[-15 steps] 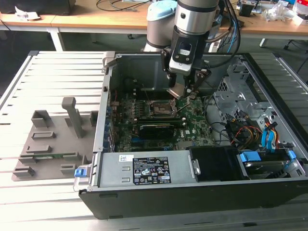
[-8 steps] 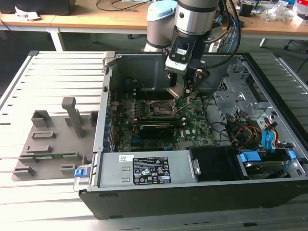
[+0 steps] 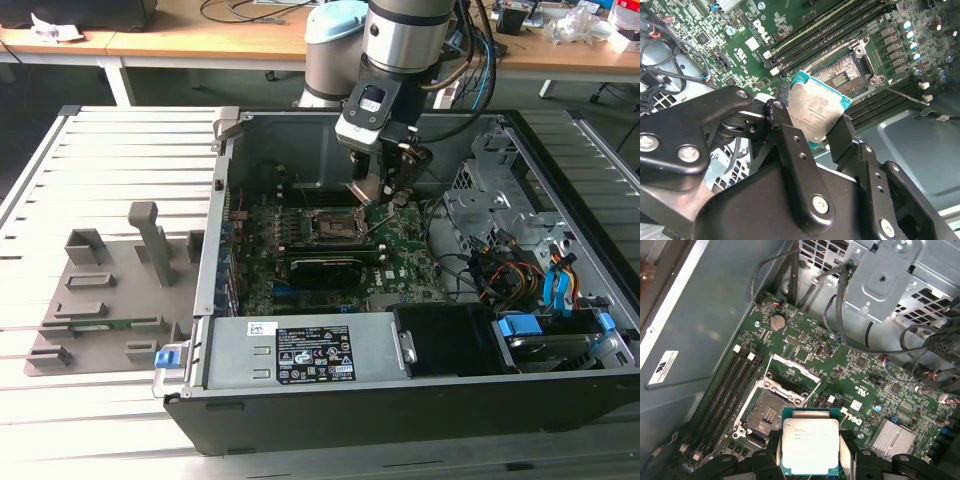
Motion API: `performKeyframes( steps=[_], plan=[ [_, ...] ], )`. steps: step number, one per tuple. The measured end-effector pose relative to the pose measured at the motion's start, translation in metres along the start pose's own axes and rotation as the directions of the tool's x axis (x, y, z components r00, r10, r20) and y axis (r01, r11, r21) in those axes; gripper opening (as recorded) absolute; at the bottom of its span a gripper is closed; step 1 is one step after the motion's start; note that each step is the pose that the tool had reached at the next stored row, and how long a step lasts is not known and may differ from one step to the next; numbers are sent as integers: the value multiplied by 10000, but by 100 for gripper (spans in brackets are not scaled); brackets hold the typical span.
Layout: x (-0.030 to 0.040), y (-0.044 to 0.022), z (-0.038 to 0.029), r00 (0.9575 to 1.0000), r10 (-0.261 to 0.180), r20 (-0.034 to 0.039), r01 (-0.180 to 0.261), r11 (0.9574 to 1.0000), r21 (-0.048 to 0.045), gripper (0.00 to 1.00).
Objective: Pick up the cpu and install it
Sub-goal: 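Place the cpu into insertion slot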
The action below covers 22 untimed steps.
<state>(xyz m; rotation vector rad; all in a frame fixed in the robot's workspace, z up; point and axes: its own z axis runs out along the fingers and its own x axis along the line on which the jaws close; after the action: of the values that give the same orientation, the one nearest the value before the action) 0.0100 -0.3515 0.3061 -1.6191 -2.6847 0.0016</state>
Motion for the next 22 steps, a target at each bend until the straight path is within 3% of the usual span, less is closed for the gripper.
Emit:
performKeyframes(
  steps=[9, 16, 18, 20, 22],
  plan=[
    [0, 0, 2, 9957, 922, 6, -922, 9957, 1, 55],
    [0, 0, 4, 9826, 1856, 18, -1856, 9826, 2, 55],
    [0, 0, 4, 9772, 2123, 23, -2123, 9772, 2, 55],
    [0, 0, 5, 9688, 2477, 28, -2477, 9688, 4, 55],
    [0, 0, 5, 9652, 2616, 28, -2616, 9652, 3, 55]
  ],
)
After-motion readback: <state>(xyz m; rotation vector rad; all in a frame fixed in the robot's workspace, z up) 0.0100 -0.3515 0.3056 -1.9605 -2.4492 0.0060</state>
